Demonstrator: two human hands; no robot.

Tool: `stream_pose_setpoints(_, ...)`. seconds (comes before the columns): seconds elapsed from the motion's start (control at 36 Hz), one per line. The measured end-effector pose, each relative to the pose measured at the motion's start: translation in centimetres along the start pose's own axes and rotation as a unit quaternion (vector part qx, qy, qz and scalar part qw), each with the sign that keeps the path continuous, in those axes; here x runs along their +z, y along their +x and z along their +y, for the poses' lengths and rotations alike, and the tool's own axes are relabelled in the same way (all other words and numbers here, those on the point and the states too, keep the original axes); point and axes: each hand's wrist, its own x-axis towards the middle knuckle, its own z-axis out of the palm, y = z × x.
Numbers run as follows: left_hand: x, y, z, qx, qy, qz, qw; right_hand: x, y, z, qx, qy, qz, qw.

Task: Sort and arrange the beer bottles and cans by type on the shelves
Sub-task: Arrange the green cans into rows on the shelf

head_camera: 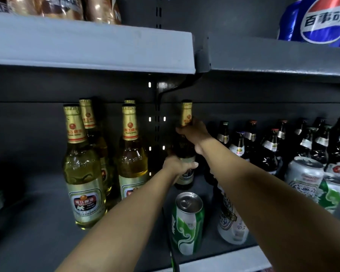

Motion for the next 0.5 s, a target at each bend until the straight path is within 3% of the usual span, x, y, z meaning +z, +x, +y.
stream_pose_setpoints(0.22,-0.9,-2.0,0.3,0.009,-0.015,0.062,0.998,-1.1,-2.7,0.0,-0.024,0.023,-0.086,0.996)
stream_pose_setpoints(0.5,-3.7,-6.0,0.9,-0.036,-0.103,0.003,0.994,-1.5,-5.9,-1.2,-0.05,0.073,-0.116,0.989)
